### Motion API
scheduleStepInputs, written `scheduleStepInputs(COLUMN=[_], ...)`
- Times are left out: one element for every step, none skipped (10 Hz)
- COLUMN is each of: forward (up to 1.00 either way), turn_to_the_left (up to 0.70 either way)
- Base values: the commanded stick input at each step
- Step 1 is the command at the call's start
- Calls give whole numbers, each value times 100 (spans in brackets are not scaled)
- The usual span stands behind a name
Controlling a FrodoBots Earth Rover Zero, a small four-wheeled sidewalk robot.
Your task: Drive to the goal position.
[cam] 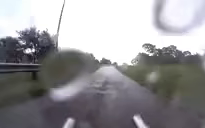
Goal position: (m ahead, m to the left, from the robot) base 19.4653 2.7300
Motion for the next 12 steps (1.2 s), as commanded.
scheduleStepInputs(forward=[85, 85, 85, 85, 85, 85, 85, 85, 85, 85, 85, 85], turn_to_the_left=[-22, -31, -34, -16, 0, 0, 0, 0, 0, 0, -34, -33])
